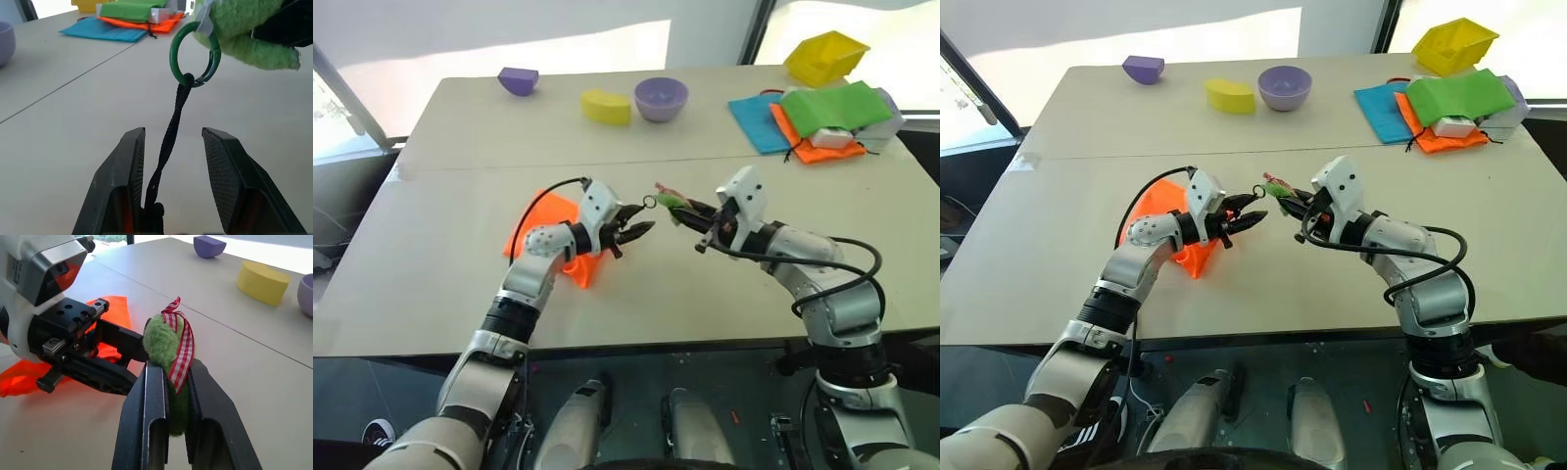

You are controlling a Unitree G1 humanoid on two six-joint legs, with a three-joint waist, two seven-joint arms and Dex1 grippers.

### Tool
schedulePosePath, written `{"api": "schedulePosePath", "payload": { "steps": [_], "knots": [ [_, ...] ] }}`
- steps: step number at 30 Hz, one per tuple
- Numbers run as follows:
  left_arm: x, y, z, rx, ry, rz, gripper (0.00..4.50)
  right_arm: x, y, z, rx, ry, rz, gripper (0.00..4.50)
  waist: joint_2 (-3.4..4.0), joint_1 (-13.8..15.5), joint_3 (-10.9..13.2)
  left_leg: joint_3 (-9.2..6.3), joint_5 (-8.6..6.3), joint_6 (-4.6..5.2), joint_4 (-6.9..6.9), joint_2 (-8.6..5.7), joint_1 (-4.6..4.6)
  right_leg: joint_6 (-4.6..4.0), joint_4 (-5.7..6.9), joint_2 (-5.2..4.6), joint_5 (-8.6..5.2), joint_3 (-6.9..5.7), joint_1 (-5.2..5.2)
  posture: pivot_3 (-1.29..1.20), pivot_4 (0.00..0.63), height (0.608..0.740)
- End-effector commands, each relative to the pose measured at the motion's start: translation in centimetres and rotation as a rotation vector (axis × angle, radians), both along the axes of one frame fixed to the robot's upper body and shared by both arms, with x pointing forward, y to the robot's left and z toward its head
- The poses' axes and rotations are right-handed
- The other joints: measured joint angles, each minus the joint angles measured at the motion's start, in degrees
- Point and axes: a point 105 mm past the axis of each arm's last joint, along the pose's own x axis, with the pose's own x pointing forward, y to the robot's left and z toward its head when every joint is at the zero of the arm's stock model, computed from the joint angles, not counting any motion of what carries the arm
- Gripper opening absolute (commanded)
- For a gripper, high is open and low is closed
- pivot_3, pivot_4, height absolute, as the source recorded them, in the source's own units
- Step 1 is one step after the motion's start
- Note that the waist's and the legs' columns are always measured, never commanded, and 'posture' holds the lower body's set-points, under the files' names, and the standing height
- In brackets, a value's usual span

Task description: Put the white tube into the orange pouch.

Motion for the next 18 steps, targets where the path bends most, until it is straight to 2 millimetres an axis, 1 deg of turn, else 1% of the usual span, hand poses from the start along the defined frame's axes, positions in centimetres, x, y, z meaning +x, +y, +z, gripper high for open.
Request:
{"api": "schedulePosePath", "payload": {
  "steps": [1,5,9,10,11,13,18],
  "knots": [
    [0.0,-0.1,1.1,-0.007,-0.048,-0.006,1.99,-0.2,-0.2,1.7,0.015,-0.069,-0.002,0.0,0.0,0.02,0.0,0.0,0.0,0.0,0.01,0.0,0.0,0.0,0.0,0.0,0.0,0.0,0.0,0.0,0.15,0.74],
    [0.1,0.0,1.8,-0.029,-0.07,0.012,1.99,-0.1,-0.2,1.4,0.017,-0.058,-0.006,0.0,0.0,0.02,0.0,0.0,0.0,0.01,0.02,0.0,0.0,0.01,0.0,0.0,0.01,0.0,0.01,0.0,0.15,0.74],
    [-0.3,0.2,1.7,-0.031,-0.064,0.006,1.99,0.2,-0.4,0.7,-0.015,-0.051,-0.019,0.0,0.0,0.01,0.0,0.0,0.01,0.01,0.03,0.0,0.0,0.01,0.0,0.01,0.01,0.0,0.01,0.0,0.15,0.74],
    [-0.5,0.2,1.5,-0.022,-0.067,0.004,1.43,0.2,-0.3,0.7,-0.016,-0.049,-0.018,0.0,0.0,-0.05,0.0,0.0,0.01,0.01,0.03,0.0,0.0,0.01,0.0,0.01,0.01,0.0,0.01,0.0,0.15,0.74],
    [-0.7,0.2,1.2,-0.009,-0.062,0.005,1.14,0.2,-0.2,0.7,-0.014,-0.047,-0.012,0.0,0.0,-0.07,0.0,0.0,0.01,0.01,0.04,0.0,0.0,0.02,0.0,0.01,0.01,0.0,0.02,0.0,0.15,0.74],
    [-0.8,0.2,0.9,-0.002,-0.054,0.01,1.14,0.1,-0.1,0.9,-0.01,-0.048,-0.003,0.0,0.0,-0.04,0.0,0.0,0.01,0.01,0.04,0.0,0.01,0.01,0.01,0.01,0.01,0.0,0.02,0.0,0.15,0.74],
    [-0.8,0.2,1.1,0.007,-0.067,0.02,1.14,-0.1,0.1,1.2,-0.015,-0.065,0.015,0.0,0.0,0.02,0.0,-0.01,0.01,0.02,0.09,0.0,0.01,0.02,0.04,0.01,0.02,0.0,0.04,0.0,0.15,0.74]
  ]
}}
